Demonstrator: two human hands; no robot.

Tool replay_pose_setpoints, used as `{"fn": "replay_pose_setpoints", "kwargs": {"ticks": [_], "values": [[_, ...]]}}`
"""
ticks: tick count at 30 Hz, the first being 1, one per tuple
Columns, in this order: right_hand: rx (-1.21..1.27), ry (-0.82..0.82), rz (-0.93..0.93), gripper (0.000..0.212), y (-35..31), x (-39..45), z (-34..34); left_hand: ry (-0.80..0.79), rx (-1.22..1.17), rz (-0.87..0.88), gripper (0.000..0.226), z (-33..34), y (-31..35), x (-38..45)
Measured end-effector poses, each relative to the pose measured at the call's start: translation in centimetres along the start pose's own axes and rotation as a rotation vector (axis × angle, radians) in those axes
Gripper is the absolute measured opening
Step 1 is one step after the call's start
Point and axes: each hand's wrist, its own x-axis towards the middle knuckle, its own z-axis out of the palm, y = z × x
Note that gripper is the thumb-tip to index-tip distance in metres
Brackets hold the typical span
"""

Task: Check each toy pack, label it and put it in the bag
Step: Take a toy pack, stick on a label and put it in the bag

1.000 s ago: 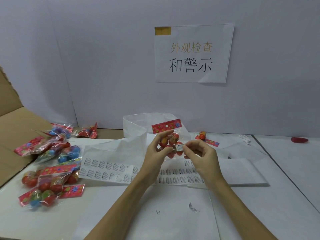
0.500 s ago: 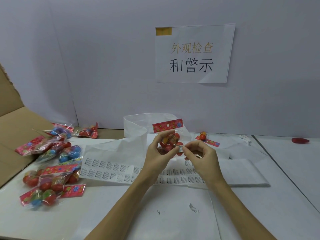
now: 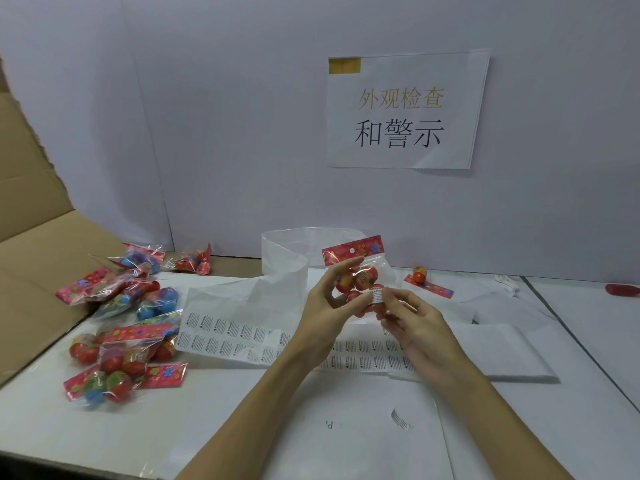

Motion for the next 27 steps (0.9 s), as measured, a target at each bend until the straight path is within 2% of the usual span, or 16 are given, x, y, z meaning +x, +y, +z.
{"fn": "replay_pose_setpoints", "kwargs": {"ticks": [2,3,10,14,18,21,23,25,27], "values": [[0.183,-0.004,0.098,0.024,-0.3,0.0,-0.1,0.000,-0.052,-0.022,0.062,-0.1,-0.1,0.2],[0.200,0.000,0.114,0.026,-0.3,0.0,-0.2,0.001,-0.055,-0.027,0.063,-0.1,-0.2,0.2],[-0.050,-0.003,0.003,0.033,-0.3,-0.3,0.8,-0.012,-0.005,-0.007,0.063,-0.3,-0.3,0.3],[0.142,-0.096,0.109,0.017,-0.3,-0.1,0.1,-0.053,-0.020,0.003,0.070,-0.3,-0.2,0.2],[0.254,-0.078,0.173,0.019,0.0,0.5,-0.7,-0.061,-0.085,0.008,0.092,-0.1,-0.2,0.3],[0.083,-0.010,0.063,0.024,0.3,0.5,-0.4,0.010,-0.087,-0.008,0.114,-0.3,-0.5,0.5],[-0.090,0.039,-0.053,0.026,0.3,0.2,0.1,0.076,-0.014,-0.045,0.119,-0.4,-0.7,0.5],[-0.195,0.052,-0.119,0.029,0.3,0.0,0.4,0.115,0.024,-0.080,0.115,-0.5,-0.8,0.5],[-0.250,0.077,-0.115,0.025,0.4,-0.1,0.3,0.141,-0.020,-0.095,0.086,-0.6,-0.8,0.6]]}}
